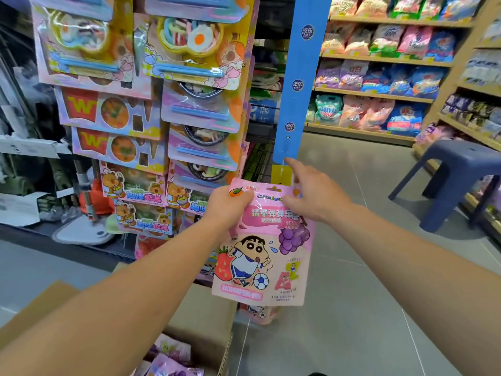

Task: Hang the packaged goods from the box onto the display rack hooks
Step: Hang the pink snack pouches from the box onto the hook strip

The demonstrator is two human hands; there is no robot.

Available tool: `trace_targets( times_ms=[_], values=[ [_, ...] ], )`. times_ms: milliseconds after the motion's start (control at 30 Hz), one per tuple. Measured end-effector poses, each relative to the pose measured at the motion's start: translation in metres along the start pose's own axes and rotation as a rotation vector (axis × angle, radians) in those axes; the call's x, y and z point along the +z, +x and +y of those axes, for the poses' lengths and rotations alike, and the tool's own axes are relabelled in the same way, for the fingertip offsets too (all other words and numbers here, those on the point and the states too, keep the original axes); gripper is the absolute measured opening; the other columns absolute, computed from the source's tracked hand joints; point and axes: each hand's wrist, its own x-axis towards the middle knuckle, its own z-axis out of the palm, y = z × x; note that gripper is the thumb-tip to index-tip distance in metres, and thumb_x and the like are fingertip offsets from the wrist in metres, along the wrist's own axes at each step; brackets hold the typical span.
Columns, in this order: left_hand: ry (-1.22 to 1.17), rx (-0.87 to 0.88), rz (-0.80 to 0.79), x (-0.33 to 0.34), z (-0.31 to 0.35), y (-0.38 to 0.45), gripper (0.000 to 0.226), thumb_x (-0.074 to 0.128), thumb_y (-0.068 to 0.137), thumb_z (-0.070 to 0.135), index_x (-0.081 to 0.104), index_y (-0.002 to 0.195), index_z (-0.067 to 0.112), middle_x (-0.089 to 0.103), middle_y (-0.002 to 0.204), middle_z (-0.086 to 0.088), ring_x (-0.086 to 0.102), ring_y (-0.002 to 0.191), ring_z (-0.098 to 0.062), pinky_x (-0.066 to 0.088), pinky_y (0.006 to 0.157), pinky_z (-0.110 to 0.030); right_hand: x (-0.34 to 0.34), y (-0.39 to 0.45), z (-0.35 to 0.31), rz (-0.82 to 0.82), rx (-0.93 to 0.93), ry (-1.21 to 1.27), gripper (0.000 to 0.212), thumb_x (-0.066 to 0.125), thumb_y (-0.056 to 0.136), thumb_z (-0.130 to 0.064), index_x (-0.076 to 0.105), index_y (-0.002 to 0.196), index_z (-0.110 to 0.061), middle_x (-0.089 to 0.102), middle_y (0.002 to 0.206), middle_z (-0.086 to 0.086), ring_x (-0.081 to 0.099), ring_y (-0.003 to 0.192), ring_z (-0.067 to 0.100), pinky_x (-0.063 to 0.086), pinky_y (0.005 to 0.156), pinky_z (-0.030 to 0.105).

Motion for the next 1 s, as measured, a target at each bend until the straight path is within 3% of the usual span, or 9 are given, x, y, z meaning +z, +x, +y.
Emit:
trace_targets(
  times_ms=[67,167,267,433,567,633,767,867,1000],
  values=[
    [0.003,0.017,0.009,0.0,0.0,0.003,0.011,0.062,0.088,0.017,0.061,0.079,0.011,0.061,0.066,-0.006,0.064,0.055,-0.018,0.05,0.048,-0.028,-0.002,0.006,0.0,-0.027,0.011,-0.031,0.089,0.06,0.085,-0.038,0.006,0.155,-0.034,0.051,0.122,0.008,0.057,0.102,0.029,0.054,0.082,0.044],
    [0.011,0.026,0.008,0.003,-0.006,0.007,0.014,0.063,0.089,0.018,0.06,0.077,0.012,0.061,0.068,-0.006,0.065,0.062,-0.021,0.051,0.061,-0.033,0.003,0.01,0.001,-0.052,0.015,-0.118,0.088,0.055,0.088,-0.04,0.0,0.156,-0.036,0.047,0.124,0.006,0.056,0.099,0.028,0.053,0.075,0.041],
    [-0.01,0.008,0.005,0.005,-0.011,0.009,0.021,0.063,0.09,0.017,0.059,0.07,0.014,0.061,0.062,0.0,0.064,0.059,-0.017,0.05,0.052,-0.026,0.011,0.011,0.005,-0.053,0.01,-0.132,0.087,0.054,0.088,-0.04,-0.001,0.155,-0.038,0.046,0.125,0.005,0.058,0.102,0.028,0.052,0.071,0.037],
    [-0.063,-0.037,0.0,0.007,-0.019,0.009,0.013,0.062,0.092,0.017,0.066,0.088,0.006,0.068,0.078,-0.01,0.068,0.061,-0.018,0.056,0.056,-0.035,0.02,0.013,0.013,0.007,0.011,0.045,0.085,0.058,0.083,-0.029,0.008,0.151,-0.042,0.046,0.132,0.005,0.059,0.106,0.027,0.055,0.08,0.045],
    [-0.042,-0.041,0.017,0.005,-0.027,0.015,0.018,0.065,0.089,0.019,0.069,0.092,0.001,0.069,0.08,-0.013,0.07,0.074,-0.027,0.058,0.076,-0.047,0.027,0.009,0.021,0.033,-0.017,0.122,0.082,0.057,0.084,-0.022,0.015,0.152,-0.039,0.05,0.129,0.008,0.056,0.112,0.028,0.052,0.085,0.042],
    [-0.02,-0.037,0.014,0.005,-0.031,0.017,0.017,0.066,0.088,0.02,0.069,0.086,0.003,0.07,0.077,-0.011,0.071,0.075,-0.027,0.058,0.076,-0.045,0.034,0.008,0.026,0.03,-0.02,0.119,0.081,0.059,0.083,-0.021,0.019,0.152,-0.035,0.049,0.135,0.009,0.054,0.118,0.028,0.051,0.09,0.042],
    [-0.011,-0.034,-0.013,0.004,-0.038,0.015,0.013,0.064,0.09,0.017,0.068,0.081,0.008,0.07,0.076,-0.009,0.069,0.065,-0.016,0.057,0.061,-0.031,0.048,0.003,0.031,-0.01,-0.02,0.073,0.074,0.058,0.087,-0.025,0.024,0.153,-0.03,0.051,0.131,0.007,0.054,0.117,0.029,0.049,0.089,0.037],
    [-0.005,-0.02,-0.017,0.004,-0.042,0.018,0.017,0.064,0.089,0.016,0.069,0.09,0.0,0.072,0.086,-0.015,0.071,0.075,-0.022,0.058,0.074,-0.038,0.053,0.004,0.032,-0.027,-0.023,0.045,0.075,0.055,0.089,-0.026,0.019,0.155,-0.032,0.051,0.129,0.007,0.055,0.113,0.029,0.049,0.086,0.035],
    [-0.028,-0.018,-0.026,0.005,-0.044,0.021,0.014,0.064,0.09,0.014,0.069,0.088,0.002,0.072,0.086,-0.013,0.069,0.072,-0.018,0.058,0.074,-0.038,0.056,0.006,0.031,-0.049,-0.031,0.001,0.073,0.051,0.089,-0.024,0.019,0.153,-0.034,0.05,0.133,0.007,0.055,0.114,0.031,0.052,0.085,0.04]
  ],
)
